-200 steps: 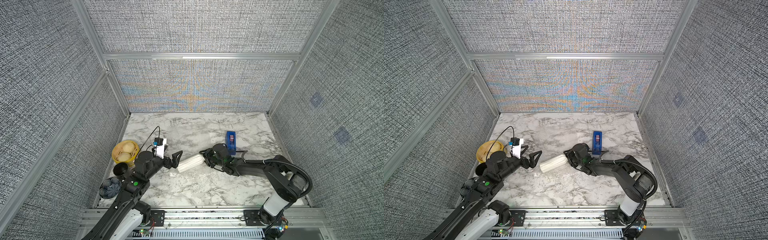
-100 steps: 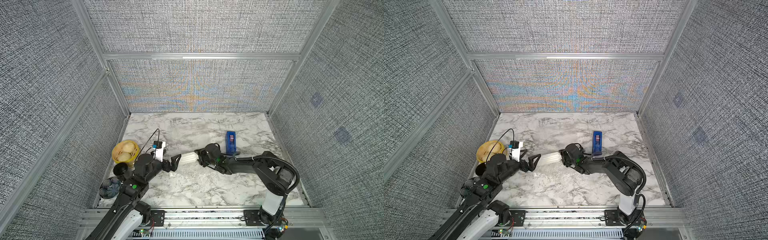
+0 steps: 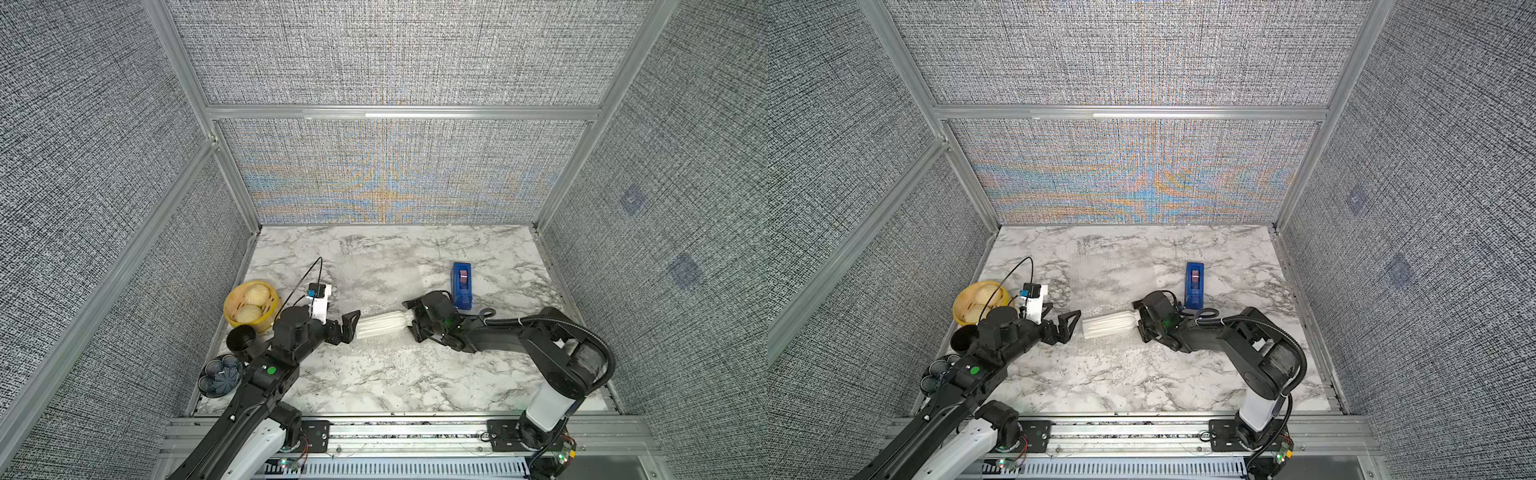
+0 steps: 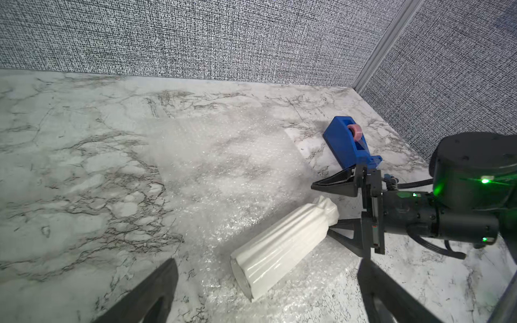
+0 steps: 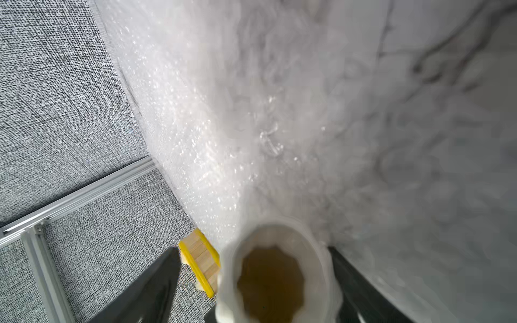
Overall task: Wrap vases in bubble wrap
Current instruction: Place the vase in bubble wrap, then pick up the vase from the bubble wrap.
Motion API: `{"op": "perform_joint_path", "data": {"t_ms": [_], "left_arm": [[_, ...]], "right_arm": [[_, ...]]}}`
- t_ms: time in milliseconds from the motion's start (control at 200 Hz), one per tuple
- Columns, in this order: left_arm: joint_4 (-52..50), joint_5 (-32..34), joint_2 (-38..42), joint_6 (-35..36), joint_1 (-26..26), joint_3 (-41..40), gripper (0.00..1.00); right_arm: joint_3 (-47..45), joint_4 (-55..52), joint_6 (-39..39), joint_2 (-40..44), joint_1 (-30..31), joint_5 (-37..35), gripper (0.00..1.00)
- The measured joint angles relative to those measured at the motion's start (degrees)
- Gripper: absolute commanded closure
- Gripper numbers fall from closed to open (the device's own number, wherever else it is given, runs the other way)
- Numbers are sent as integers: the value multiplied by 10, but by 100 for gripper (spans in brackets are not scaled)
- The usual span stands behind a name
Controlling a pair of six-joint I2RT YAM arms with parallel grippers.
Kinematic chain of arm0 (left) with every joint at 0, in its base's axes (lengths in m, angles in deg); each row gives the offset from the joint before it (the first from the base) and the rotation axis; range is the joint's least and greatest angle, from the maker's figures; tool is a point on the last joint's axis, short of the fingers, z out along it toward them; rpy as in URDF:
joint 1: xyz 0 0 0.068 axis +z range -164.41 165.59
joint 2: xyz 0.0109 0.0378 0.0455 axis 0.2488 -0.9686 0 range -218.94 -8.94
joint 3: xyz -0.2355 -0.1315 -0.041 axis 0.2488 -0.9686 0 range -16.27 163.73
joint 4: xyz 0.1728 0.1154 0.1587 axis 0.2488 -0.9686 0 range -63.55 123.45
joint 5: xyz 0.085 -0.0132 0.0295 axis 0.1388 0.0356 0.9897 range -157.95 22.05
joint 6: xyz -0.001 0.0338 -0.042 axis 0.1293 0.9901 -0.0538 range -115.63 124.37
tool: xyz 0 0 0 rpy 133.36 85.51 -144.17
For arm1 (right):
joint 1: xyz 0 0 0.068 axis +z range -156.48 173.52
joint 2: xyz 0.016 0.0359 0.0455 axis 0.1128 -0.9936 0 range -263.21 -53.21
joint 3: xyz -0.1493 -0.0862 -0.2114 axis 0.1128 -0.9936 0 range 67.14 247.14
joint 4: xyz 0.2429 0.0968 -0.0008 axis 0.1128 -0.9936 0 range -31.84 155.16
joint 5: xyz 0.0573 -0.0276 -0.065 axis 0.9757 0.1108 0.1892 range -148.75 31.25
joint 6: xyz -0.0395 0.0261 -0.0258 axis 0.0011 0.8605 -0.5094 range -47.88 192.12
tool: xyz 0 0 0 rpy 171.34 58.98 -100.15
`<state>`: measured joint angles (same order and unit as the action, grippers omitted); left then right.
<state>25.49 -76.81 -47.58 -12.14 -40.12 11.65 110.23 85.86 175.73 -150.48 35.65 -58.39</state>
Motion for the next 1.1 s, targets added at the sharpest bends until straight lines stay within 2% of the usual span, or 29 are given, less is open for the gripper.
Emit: {"op": "perform_joint_path", "data": {"t_ms": [220, 270, 320, 360, 420, 460, 530, 580, 640, 730, 801, 896, 996, 1101], "left_arm": [[-9, 29, -20, -4, 0, 12, 0], [-13, 29, -30, -2, 0, 18, 0], [-19, 32, -40, 4, 1, 26, 0], [-22, 39, -49, 6, 3, 33, 1], [-25, 47, -69, 2, 15, 44, 1], [-25, 48, -86, -8, 26, 51, 1], [-30, 49, -113, -32, 36, 57, 2], [-35, 43, -126, -43, 37, 58, 2], [-44, 41, -134, -59, 37, 59, 2], [-55, 46, -135, -77, 39, 64, 2], [-63, 52, -134, -80, 40, 69, 2], [-74, 61, -124, -86, 41, 74, 2], [-87, 79, -105, -86, 41, 73, 1], [-103, 105, -88, -92, 42, 69, 0]], "right_arm": [[-36, -103, -56, 130, -22, 4, 10], [-32, -151, -95, 177, -31, 4, 10], [-12, -196, -167, 224, -41, -3, 11], [15, -216, -262, 252, -47, -5, 10], [72, -234, -457, 268, -43, 3, 6], [105, -236, -619, 266, -34, 43, 1], [120, -244, -893, 254, -17, 117, 1], [127, -295, -1091, 226, -14, 178, 1], [173, -360, -1267, 158, -22, 215, 1], [272, -438, -1447, 59, -27, 253, 1], [334, -463, -1539, 3, -13, 277, 1], [386, -507, -1617, -62, 6, 292, 1], [428, -542, -1653, -122, 14, 296, 1], [450, -547, -1654, -168, 23, 271, 1]]}}
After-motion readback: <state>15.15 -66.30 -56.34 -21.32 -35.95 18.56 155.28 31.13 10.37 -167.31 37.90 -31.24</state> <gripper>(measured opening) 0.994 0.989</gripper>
